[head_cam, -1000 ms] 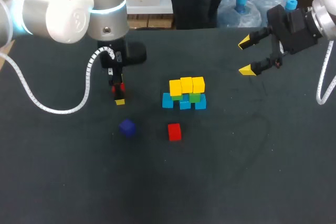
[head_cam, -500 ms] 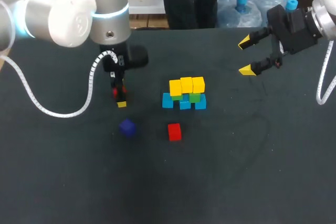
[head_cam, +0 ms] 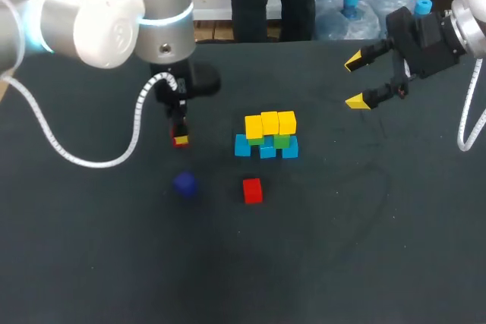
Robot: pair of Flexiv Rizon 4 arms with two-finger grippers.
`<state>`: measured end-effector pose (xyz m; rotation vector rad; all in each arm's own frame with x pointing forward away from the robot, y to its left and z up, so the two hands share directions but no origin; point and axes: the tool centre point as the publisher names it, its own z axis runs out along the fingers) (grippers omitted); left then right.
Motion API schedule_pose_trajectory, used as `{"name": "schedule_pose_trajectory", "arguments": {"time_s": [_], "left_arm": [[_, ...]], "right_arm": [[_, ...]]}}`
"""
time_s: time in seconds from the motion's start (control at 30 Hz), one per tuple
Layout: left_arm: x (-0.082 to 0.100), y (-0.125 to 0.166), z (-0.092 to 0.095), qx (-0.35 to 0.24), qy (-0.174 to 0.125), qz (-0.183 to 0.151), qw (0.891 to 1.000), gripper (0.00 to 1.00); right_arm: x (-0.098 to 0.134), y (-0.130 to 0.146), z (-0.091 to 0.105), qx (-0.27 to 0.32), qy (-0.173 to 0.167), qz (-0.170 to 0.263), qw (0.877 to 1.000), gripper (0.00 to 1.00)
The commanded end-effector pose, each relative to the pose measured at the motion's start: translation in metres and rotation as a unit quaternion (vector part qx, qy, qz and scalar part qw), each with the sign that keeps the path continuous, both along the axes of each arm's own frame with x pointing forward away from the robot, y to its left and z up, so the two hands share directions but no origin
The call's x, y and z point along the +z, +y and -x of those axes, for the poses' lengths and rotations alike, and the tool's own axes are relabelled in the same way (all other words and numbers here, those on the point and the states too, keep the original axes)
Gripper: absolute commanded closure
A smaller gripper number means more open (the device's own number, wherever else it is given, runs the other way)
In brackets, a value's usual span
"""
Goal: Place the blue cubes, place green cubes on the blue cubes, place the yellow cubes on the green cubes, then place the red cubes on the yellow cubes, and place purple cube on the red cubes.
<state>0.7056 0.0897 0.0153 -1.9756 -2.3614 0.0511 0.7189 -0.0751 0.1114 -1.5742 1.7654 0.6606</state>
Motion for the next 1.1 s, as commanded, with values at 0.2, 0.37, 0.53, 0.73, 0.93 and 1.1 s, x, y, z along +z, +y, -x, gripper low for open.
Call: {"name": "schedule_pose_trajectory", "arguments": {"time_s": [0.2, 0.37, 0.53, 0.73, 0.93, 1.1], "left_arm": [[0.060, -0.042, 0.003, -0.003, -0.046, -0.028, 0.999, 1.00], [0.082, -0.065, 0.003, -0.012, -0.056, -0.037, 0.998, 1.00], [0.091, -0.094, 0.007, -0.037, -0.051, -0.054, 0.997, 1.00], [0.097, -0.108, 0.015, -0.038, -0.059, -0.036, 0.997, 1.00], [0.095, -0.118, 0.022, -0.029, -0.067, -0.039, 0.997, 1.00], [0.088, -0.129, 0.025, -0.026, -0.072, -0.016, 0.997, 1.00]], "right_arm": [[0.000, 0.000, 0.000, 0.000, -0.001, -0.001, 1.000, 0.00], [0.000, 0.000, 0.000, 0.000, -0.001, -0.001, 1.000, 0.00], [0.000, 0.000, 0.000, 0.000, -0.001, -0.001, 1.000, 0.00], [0.000, 0.000, 0.000, 0.000, -0.001, -0.001, 1.000, 0.00], [0.000, 0.000, 0.000, 0.000, -0.001, -0.001, 1.000, 0.00], [0.000, 0.000, 0.000, 0.000, -0.001, -0.001, 1.000, 0.00]]}}
